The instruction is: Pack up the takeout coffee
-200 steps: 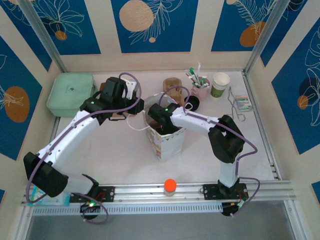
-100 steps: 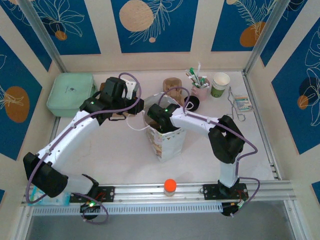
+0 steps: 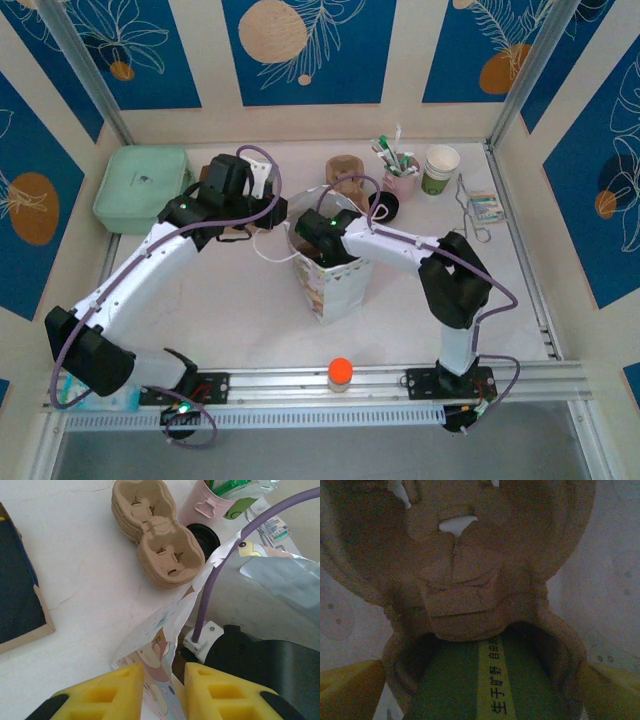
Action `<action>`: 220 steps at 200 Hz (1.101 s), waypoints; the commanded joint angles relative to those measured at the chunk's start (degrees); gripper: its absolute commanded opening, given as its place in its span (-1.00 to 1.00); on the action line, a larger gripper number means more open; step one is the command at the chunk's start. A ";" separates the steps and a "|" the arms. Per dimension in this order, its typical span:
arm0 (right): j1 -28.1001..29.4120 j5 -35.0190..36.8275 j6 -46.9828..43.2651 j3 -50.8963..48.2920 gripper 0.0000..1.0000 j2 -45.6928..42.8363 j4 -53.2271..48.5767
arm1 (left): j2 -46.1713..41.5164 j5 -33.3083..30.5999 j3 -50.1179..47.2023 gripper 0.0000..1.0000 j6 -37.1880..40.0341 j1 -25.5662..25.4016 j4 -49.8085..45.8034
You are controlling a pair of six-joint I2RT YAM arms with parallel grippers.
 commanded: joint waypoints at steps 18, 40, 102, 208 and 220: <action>0.23 2.49 1.89 -5.95 0.99 6.28 5.92 | -1.52 -1.22 0.30 -0.44 -0.30 -0.64 -1.12; 0.42 2.70 2.40 -7.03 0.99 6.35 7.48 | -1.55 -1.37 0.20 -0.44 -0.22 -0.66 -1.11; 0.63 3.31 3.17 -7.92 0.99 6.85 8.31 | -1.62 -1.38 0.20 -0.44 -0.31 -0.66 -1.08; 1.48 2.28 2.60 -5.04 0.99 5.32 5.16 | -1.78 -1.81 0.29 -0.43 -0.21 -0.74 -1.25; 1.86 2.52 2.72 -3.64 0.99 4.83 3.16 | -1.70 -1.77 0.29 -0.42 -0.22 -0.75 -1.30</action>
